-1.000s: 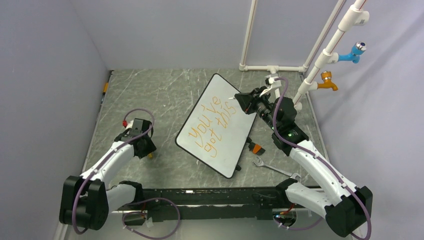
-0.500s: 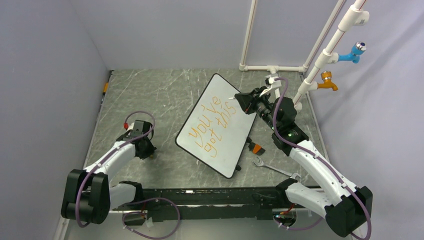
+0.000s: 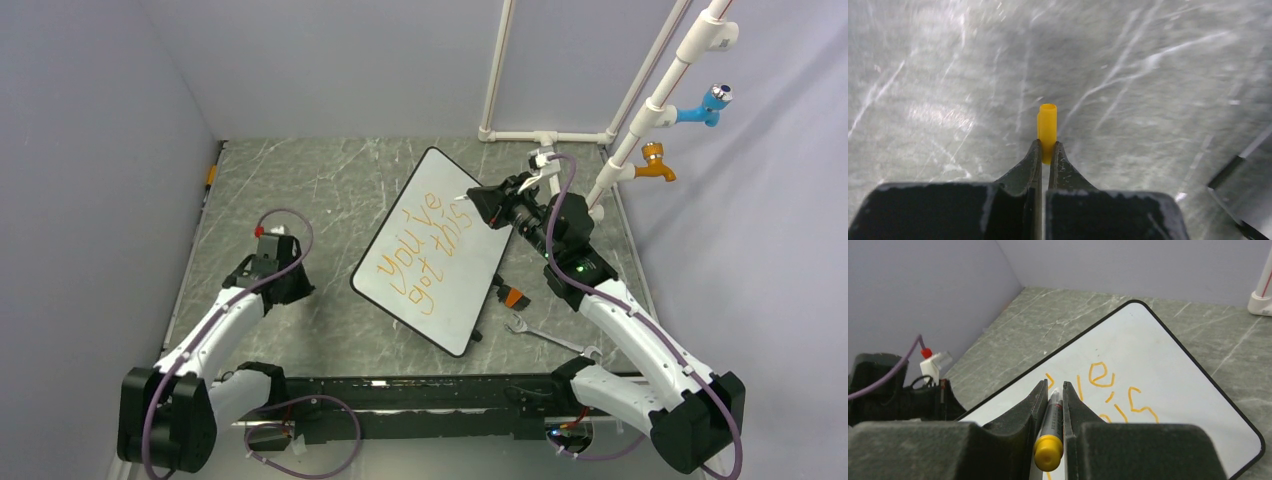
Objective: Write a sentence on the whiteboard
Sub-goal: Insert the whiteboard marker without the cap into the pen cap.
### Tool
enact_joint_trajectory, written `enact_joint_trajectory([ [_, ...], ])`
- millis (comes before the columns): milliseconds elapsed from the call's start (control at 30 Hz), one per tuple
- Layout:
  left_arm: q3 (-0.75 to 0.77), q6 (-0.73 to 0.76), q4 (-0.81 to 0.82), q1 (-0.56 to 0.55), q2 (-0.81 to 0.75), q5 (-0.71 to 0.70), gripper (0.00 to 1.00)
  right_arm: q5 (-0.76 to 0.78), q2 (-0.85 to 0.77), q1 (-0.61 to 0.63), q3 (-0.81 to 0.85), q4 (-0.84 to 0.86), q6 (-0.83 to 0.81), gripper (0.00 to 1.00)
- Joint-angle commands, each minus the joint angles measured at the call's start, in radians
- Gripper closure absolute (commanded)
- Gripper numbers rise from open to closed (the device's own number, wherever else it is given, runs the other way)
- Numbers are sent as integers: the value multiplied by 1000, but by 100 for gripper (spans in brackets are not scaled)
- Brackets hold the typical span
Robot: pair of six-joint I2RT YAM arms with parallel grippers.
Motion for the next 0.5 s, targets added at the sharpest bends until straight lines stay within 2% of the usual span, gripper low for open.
enact_joint_trajectory([
  [0, 121, 122, -12, -5, -73, 115, 100, -70, 4, 1, 68, 19, 19, 100],
  [467, 344, 360, -182, -12, -142, 222, 100, -140, 13, 2, 92, 23, 51, 100],
])
